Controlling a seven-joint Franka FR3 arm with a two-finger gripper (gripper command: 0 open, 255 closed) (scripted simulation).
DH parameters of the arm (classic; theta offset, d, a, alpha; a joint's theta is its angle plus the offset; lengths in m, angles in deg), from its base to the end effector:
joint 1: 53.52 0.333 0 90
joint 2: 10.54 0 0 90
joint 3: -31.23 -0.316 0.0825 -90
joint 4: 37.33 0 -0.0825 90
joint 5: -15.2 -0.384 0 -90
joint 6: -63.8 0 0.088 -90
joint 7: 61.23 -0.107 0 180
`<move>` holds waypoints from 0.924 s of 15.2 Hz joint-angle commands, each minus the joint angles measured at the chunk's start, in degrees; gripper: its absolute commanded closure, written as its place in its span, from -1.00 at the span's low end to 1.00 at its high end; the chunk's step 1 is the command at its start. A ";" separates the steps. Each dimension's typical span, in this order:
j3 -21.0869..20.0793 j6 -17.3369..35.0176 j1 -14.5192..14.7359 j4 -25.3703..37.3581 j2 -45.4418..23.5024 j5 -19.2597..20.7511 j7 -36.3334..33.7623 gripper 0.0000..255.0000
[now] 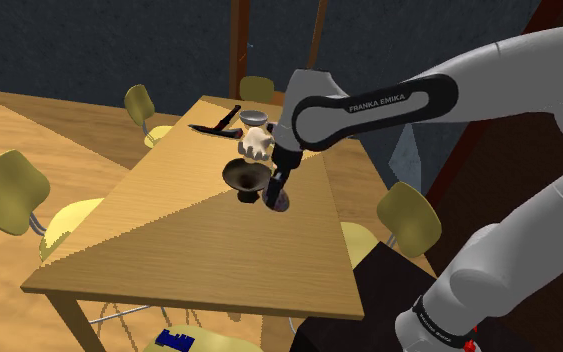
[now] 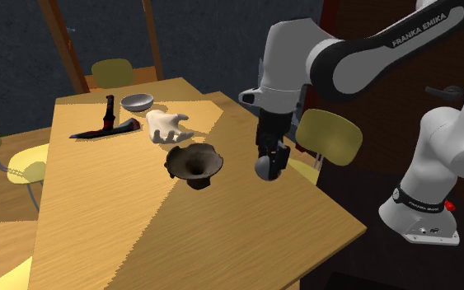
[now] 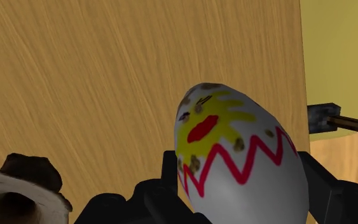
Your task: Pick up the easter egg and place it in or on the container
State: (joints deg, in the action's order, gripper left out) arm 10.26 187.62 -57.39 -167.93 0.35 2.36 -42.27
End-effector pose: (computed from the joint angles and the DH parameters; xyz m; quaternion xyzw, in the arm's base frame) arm 0.4675 0.1572 0.4338 -0.9659 -0.2498 -0.0327 0.0604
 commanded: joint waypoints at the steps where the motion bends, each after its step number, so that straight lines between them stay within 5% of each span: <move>1: 0.54 -0.36 -0.85 2.81 -2.71 1.19 0.56 1.00; 14: 4.72 -7.95 -4.43 33.69 -27.69 9.83 4.09 1.00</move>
State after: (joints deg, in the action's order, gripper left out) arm 14.79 180.59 -61.92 -137.30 -25.12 11.53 -38.11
